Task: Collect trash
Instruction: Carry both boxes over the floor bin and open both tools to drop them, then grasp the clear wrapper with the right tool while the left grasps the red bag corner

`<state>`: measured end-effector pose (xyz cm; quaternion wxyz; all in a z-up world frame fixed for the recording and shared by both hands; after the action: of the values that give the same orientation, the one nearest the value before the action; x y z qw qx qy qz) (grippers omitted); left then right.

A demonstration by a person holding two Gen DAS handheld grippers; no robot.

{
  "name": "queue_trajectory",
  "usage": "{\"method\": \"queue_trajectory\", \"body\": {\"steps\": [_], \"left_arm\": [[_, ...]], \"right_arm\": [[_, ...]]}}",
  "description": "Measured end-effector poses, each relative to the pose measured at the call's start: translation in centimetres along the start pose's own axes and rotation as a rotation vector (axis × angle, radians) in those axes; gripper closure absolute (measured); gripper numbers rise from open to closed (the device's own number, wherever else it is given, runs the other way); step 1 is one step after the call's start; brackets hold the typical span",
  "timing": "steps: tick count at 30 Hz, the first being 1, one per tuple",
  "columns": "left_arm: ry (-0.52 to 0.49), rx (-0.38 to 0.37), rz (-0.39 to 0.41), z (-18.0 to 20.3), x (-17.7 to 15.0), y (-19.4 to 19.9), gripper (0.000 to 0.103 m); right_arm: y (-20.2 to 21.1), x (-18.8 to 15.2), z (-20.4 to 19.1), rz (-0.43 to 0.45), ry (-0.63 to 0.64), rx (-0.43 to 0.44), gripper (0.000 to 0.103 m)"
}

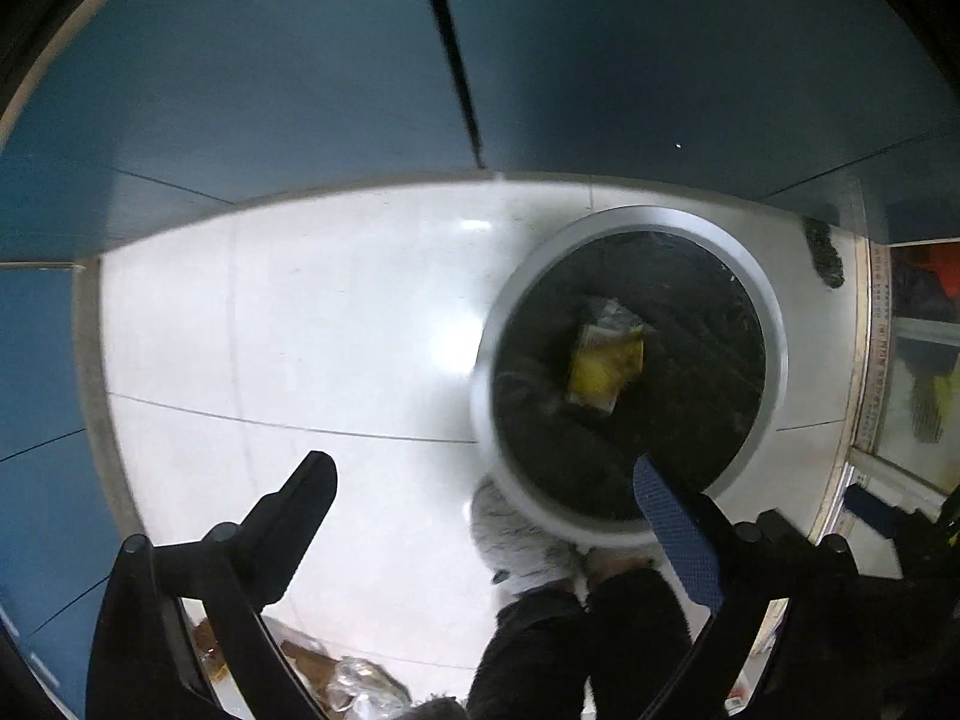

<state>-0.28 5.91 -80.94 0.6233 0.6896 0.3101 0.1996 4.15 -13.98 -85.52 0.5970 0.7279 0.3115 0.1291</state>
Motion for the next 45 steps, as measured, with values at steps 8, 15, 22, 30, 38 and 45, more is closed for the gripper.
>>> {"method": "queue_trajectory", "body": {"steps": [8,15,22,30,38,45], "left_arm": [[0.041,0.004,0.019,-2.4,-2.7,7.7,0.002],[0.052,-0.03,0.029,-3.0,-4.8,14.3,0.002],[0.042,-0.072,0.03,-4.0,-7.0,21.2,0.002],[0.015,-0.115,0.077,-5.6,-8.9,29.6,0.002],[0.04,-0.099,0.284,-7.2,-7.7,40.7,0.002],[0.078,-0.091,0.549,-4.9,-0.3,49.8,0.002]], "right_arm": [[8.2,-2.1,-1.6,0.037,0.0,-0.059,0.0],[18.0,-4.3,-3.1,0.072,0.003,-0.083,0.0],[27.9,-6.5,-5.3,0.114,0.041,-0.112,0.0],[38.9,-9.4,-8.6,0.15,0.083,-0.108,0.0],[48.8,-9.5,-10.7,0.273,0.105,-0.017,0.0],[57.3,-3.9,-7.6,0.432,0.016,0.057,0.0]]}}
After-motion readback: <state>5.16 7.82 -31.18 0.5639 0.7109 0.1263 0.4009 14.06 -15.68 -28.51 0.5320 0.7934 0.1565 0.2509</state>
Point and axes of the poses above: each gripper's, at about its wrist camera, not at the fingertips, and y roughly against the way its jaws point, z to its right, x to its top, the point moved 8 cm from there along -y, roughly the way its jaws point, and after that the axes turned 14 degrees about y, right-handed, at the moved point
